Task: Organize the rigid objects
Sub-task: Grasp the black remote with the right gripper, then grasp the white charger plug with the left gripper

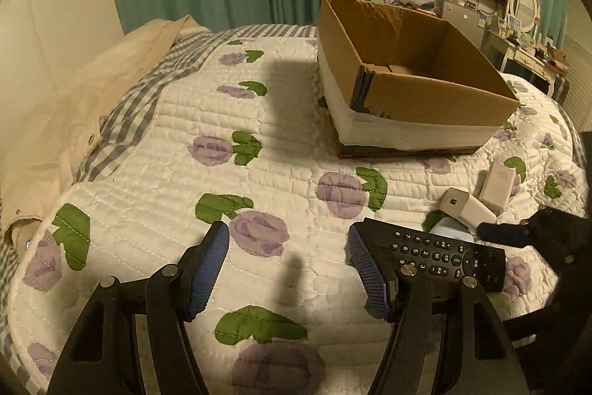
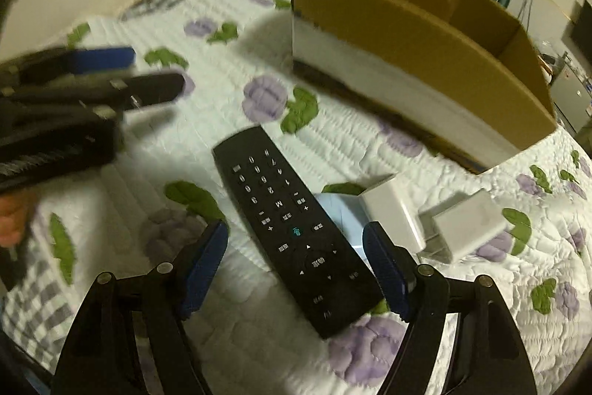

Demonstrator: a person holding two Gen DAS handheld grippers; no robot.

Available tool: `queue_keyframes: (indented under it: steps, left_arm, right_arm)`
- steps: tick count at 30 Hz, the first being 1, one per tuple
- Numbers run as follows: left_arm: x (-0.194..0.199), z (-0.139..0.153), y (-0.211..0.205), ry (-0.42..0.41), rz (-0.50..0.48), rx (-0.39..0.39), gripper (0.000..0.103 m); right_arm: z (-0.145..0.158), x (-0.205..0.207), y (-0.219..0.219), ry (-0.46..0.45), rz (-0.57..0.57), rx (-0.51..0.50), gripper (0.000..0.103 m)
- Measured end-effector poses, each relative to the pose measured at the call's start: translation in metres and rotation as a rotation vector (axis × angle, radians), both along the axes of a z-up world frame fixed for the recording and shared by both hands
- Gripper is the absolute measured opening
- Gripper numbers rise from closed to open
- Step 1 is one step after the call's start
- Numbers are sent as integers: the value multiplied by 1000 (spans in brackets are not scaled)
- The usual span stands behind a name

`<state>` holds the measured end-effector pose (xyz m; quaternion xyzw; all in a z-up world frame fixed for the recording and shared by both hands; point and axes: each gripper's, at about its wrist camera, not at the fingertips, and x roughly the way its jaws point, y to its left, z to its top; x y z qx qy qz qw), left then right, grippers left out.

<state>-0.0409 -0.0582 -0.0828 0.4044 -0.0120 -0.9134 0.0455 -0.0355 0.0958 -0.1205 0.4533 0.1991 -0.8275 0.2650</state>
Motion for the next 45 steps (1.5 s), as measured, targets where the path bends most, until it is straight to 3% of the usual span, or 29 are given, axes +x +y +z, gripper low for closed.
queue_keyframes:
  steps: [4, 9, 16, 18, 25, 34, 40, 45]
  left_arm:
    - [-3, -3, 0, -6, -1, -5, 70]
    - [-3, -4, 0, -9, 3, -8, 70]
    - [0, 3, 2, 7, 12, -18, 70]
    - [1, 4, 5, 6, 11, -23, 70]
    - [2, 13, 20, 14, 0, -51, 70]
    - [-13, 13, 64, -3, -76, -21, 70]
    - [-32, -7, 113, -45, -180, 6, 70]
    - [-44, -32, 140, -96, -243, -3, 70]
  right_arm:
    - [-11, -7, -8, 0, 11, 24, 72]
    - [-10, -3, -17, 75, 32, 64, 45]
    - [22, 13, 2, 79, 3, -58, 36]
    - [34, 19, 8, 71, -7, -108, 19]
    - [53, 28, 23, 69, -50, -178, 19]
    - [107, 16, 99, 233, -249, -262, 19]
    - [92, -7, 135, 232, -401, -261, 19]
    - [82, -18, 140, 205, -427, -272, 19]
